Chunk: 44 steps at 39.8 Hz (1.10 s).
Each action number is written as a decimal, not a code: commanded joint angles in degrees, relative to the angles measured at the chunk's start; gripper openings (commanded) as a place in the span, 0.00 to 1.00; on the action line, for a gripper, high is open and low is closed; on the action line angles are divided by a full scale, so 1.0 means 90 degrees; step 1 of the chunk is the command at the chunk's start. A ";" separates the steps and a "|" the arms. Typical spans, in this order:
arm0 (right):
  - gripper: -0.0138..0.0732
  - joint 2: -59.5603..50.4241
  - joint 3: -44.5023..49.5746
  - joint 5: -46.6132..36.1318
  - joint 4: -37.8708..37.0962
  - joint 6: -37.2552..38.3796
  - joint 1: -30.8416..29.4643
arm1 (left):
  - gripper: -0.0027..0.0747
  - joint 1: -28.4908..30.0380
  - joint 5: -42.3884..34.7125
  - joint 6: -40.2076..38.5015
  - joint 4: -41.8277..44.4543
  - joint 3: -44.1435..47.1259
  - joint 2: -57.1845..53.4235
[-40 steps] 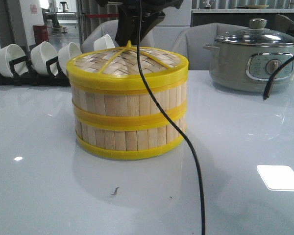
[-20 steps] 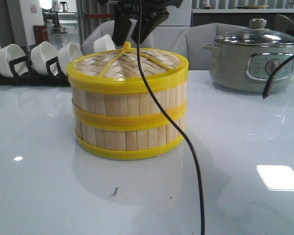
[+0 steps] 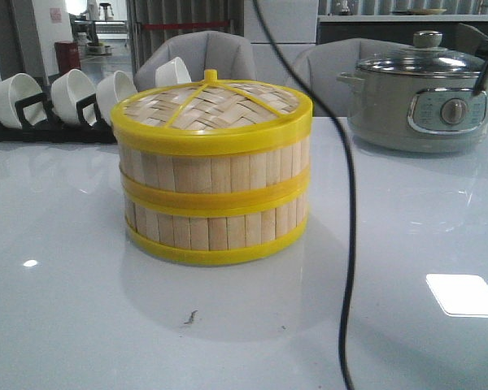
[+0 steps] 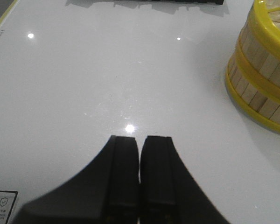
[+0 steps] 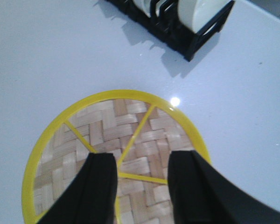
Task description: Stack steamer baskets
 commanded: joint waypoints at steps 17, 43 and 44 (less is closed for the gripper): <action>0.60 -0.3500 0.3468 -0.1841 0.0037 -0.0002 -0.1633 | 0.14 -0.0038 -0.0488 -0.0041 -0.0009 -0.0180 0.0006; 0.60 -0.7353 0.9142 -0.3920 0.0651 -0.0002 -0.2601 | 0.14 -0.0038 -0.0488 -0.0041 -0.0009 -0.0180 0.0006; 0.60 -0.7482 0.9314 -0.3943 0.0665 -0.0002 -0.2638 | 0.14 -0.0038 -0.0488 -0.0041 -0.0009 -0.0180 0.0006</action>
